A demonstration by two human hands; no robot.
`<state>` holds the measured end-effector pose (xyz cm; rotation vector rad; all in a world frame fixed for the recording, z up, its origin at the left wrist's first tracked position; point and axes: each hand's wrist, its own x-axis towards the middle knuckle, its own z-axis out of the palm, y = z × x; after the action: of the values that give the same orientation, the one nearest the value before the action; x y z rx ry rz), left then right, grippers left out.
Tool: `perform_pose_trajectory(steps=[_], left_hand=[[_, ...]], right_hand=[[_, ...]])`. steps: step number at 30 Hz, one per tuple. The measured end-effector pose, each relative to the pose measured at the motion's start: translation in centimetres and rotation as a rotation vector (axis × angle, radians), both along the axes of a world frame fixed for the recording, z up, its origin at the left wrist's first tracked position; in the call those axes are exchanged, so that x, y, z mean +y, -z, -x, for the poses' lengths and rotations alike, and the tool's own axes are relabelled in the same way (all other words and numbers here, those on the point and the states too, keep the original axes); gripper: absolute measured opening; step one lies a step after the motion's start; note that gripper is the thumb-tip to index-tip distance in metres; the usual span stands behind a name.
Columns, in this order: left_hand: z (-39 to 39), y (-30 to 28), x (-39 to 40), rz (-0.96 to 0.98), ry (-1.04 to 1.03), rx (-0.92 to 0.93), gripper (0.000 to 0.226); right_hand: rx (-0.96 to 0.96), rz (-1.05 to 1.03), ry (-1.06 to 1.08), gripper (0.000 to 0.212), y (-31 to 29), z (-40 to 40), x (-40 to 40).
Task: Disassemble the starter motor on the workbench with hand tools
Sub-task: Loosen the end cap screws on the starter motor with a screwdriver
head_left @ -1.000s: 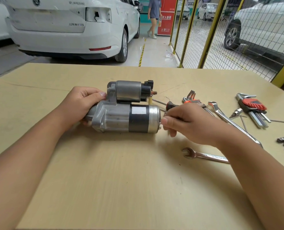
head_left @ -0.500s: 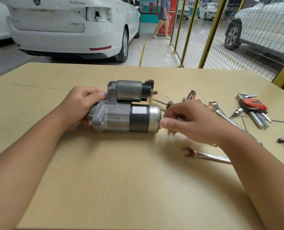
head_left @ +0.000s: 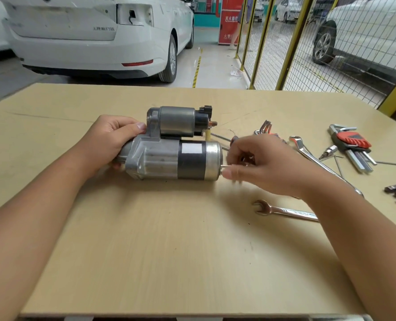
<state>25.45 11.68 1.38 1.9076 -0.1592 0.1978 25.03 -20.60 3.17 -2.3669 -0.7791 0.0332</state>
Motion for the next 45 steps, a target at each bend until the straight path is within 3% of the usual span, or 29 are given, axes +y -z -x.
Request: perform_pose_trajectory(steps=[6, 9, 16, 19, 25, 33, 37, 40, 43, 45], left_hand=[[-0.10, 0.01, 0.05, 0.012, 0.002, 0.011, 0.032], [-0.06, 0.07, 0.10, 0.027, -0.003, 0.007, 0.035], [-0.45, 0.46, 0.55, 0.014, -0.010, 0.026, 0.035], [-0.33, 0.40, 0.48, 0.017, -0.011, 0.021, 0.036], [-0.36, 0.31, 0.42, 0.019, -0.003, 0.023, 0.035], [-0.01, 0.05, 0.21, 0.035, 0.006, 0.004, 0.050], [-0.21, 0.21, 0.30, 0.034, 0.008, 0.005, 0.038], [-0.34, 0.30, 0.29, 0.022, 0.002, 0.014, 0.031], [-0.23, 0.23, 0.27, 0.022, 0.007, 0.018, 0.031], [-0.21, 0.20, 0.23, 0.024, 0.004, 0.021, 0.031]], right_hand=[[0.072, 0.015, -0.002, 0.034, -0.04, -0.02, 0.24], [0.021, 0.015, 0.000, 0.020, -0.06, -0.04, 0.11], [0.047, 0.011, 0.001, 0.030, -0.11, -0.03, 0.16], [0.011, -0.025, -0.009, 0.014, -0.28, 0.00, -0.12], [0.096, 0.049, -0.020, 0.024, -0.28, 0.03, -0.06], [0.005, 0.059, -0.028, 0.019, -0.51, -0.03, -0.54], [0.060, 0.063, -0.031, 0.029, -0.40, -0.06, -0.29], [-0.008, 0.036, -0.021, 0.013, -0.39, -0.12, -0.20], [0.012, -0.004, -0.011, 0.020, -0.49, -0.09, -0.54], [0.049, 0.024, -0.019, 0.014, -0.60, 0.08, -0.48]])
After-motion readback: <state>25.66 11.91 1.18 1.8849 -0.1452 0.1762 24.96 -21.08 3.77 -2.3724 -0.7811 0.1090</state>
